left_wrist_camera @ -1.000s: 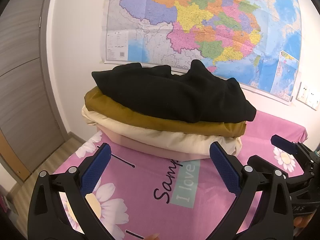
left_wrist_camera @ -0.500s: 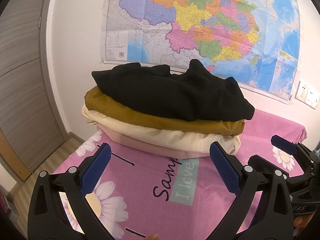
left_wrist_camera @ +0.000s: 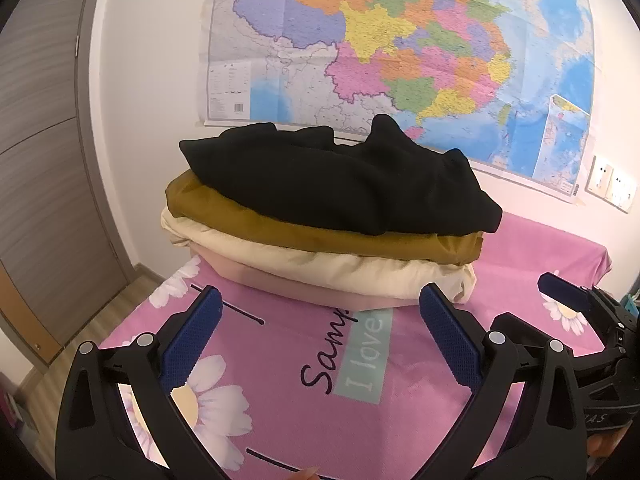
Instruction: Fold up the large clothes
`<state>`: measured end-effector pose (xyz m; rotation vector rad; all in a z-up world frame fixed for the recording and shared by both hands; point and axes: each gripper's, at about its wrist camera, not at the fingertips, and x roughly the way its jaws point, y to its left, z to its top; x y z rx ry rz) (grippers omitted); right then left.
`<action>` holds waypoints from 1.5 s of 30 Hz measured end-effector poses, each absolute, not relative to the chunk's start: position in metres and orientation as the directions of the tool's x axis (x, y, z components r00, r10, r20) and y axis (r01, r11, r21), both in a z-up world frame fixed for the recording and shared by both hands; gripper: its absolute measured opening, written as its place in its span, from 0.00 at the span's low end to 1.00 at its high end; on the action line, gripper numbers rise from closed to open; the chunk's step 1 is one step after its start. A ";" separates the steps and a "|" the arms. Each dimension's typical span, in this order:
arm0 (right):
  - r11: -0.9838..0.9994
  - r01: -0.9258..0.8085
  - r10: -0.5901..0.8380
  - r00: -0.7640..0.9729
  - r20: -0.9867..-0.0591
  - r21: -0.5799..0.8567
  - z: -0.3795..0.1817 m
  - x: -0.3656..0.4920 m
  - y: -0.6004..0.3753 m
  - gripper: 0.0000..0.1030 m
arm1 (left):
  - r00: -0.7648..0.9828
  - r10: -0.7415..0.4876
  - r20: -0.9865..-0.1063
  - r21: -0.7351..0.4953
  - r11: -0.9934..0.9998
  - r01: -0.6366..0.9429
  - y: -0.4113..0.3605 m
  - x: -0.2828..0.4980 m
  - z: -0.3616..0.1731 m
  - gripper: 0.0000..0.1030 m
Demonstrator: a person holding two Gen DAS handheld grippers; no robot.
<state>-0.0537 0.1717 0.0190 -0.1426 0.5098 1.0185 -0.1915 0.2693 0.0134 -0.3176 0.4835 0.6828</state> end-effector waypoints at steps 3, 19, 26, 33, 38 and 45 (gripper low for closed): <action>0.527 -0.842 0.778 0.421 -0.467 0.119 0.019 -0.055 0.170 0.94 | 0.673 0.524 -0.522 -0.122 0.735 -0.667 0.267 -0.192 0.014 0.95; 0.529 -0.839 0.775 0.418 -0.473 0.126 0.017 -0.056 0.166 0.94 | 0.674 0.523 -0.522 -0.118 0.738 -0.664 0.260 -0.192 0.014 0.95; 0.531 -0.837 0.775 0.416 -0.475 0.133 0.016 -0.055 0.166 0.94 | 0.674 0.520 -0.524 -0.118 0.740 -0.663 0.258 -0.191 0.014 0.95; 0.531 -0.836 0.776 0.414 -0.476 0.138 0.015 -0.054 0.166 0.94 | 0.672 0.523 -0.523 -0.112 0.740 -0.663 0.255 -0.190 0.012 0.95; 0.531 -0.836 0.776 0.416 -0.474 0.137 0.015 -0.054 0.166 0.94 | 0.674 0.521 -0.524 -0.114 0.741 -0.661 0.256 -0.190 0.012 0.95; 0.534 -0.835 0.775 0.418 -0.474 0.136 0.015 -0.054 0.166 0.94 | 0.675 0.518 -0.526 -0.116 0.742 -0.661 0.256 -0.190 0.012 0.95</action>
